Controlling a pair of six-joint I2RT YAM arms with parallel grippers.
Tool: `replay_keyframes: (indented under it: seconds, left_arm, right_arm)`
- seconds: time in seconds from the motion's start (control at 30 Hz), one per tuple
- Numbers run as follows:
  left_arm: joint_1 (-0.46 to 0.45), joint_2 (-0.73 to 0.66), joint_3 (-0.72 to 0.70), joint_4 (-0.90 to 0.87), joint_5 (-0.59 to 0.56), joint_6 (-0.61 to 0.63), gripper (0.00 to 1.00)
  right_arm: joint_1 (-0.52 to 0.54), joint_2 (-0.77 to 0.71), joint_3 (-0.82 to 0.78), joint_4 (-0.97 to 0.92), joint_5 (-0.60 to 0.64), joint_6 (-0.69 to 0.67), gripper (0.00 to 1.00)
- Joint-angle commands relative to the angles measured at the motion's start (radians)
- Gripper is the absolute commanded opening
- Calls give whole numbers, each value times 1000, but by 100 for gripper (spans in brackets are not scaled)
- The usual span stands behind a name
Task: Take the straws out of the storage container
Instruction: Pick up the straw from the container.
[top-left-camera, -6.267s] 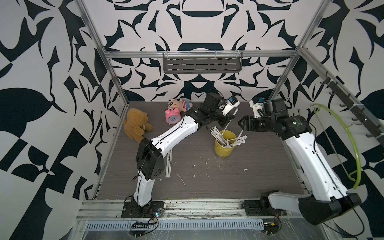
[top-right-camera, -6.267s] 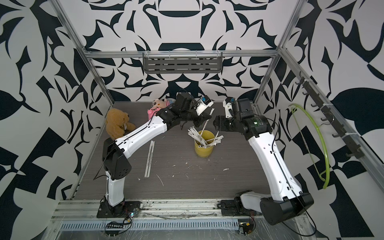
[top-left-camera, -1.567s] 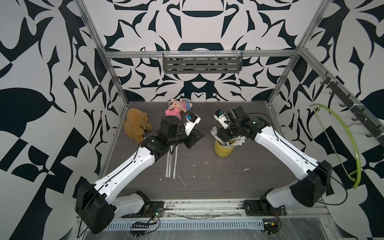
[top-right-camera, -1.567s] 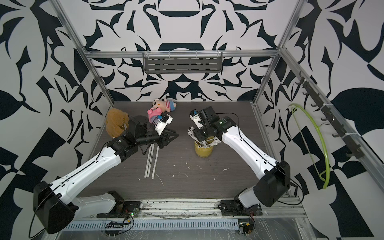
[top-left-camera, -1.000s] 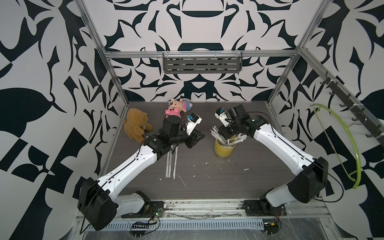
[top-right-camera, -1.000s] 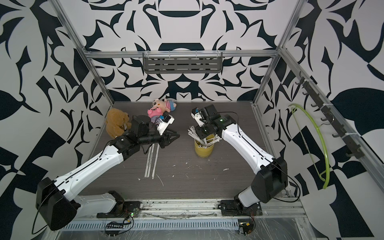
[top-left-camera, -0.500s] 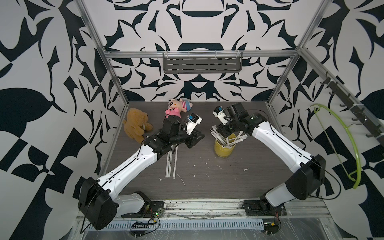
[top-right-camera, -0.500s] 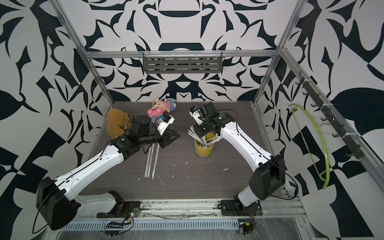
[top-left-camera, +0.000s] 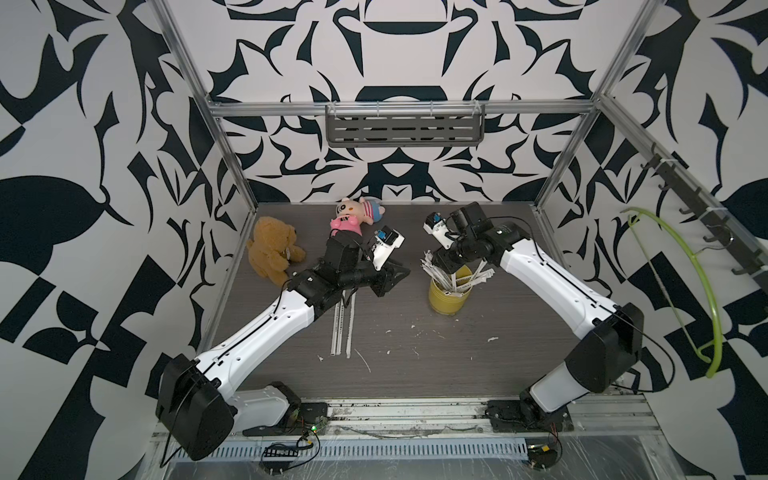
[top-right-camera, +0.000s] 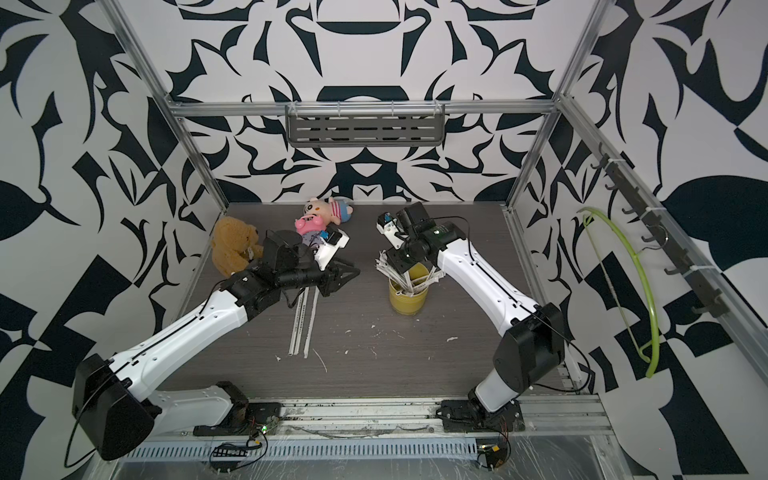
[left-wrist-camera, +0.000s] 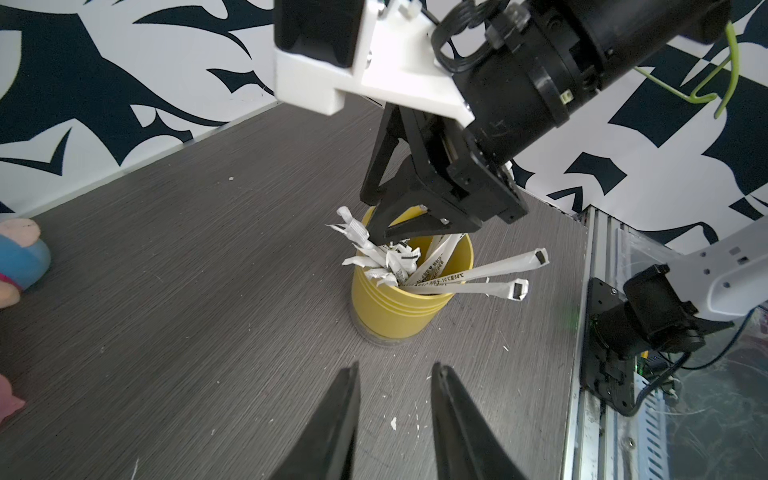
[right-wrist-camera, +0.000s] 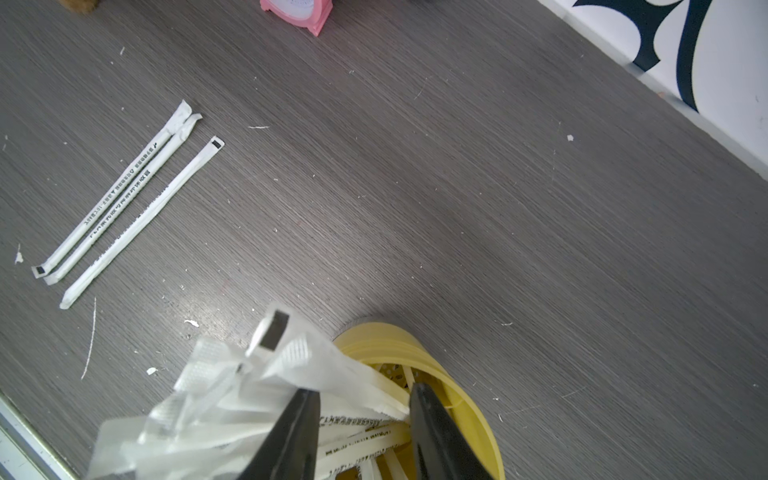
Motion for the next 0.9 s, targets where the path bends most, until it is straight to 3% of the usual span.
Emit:
replay_keyframes:
  seconds: [0.0,0.17,0.33,0.67,0.87]
  left_arm:
    - [1,-6,26,-16,22,3,35]
    - [2,-8,25,-19,24,3,35]
    - [1,-15,19,-19,22,3,35]
    - [1,-28,12,-18,22,1,35]
    - [1,-32,16,-16,27,-2,35]
  right_arm:
    - [-2,12,47,-14,-19,-50,41]
    - [-2,23,52,-9,-32,-76,37]
    - [-1,25,60,-4,-36,-80,27]
    - [-2,-42,46,-3,48,-65,11]
    - [-2,-70,52,-14,72,-55,8]
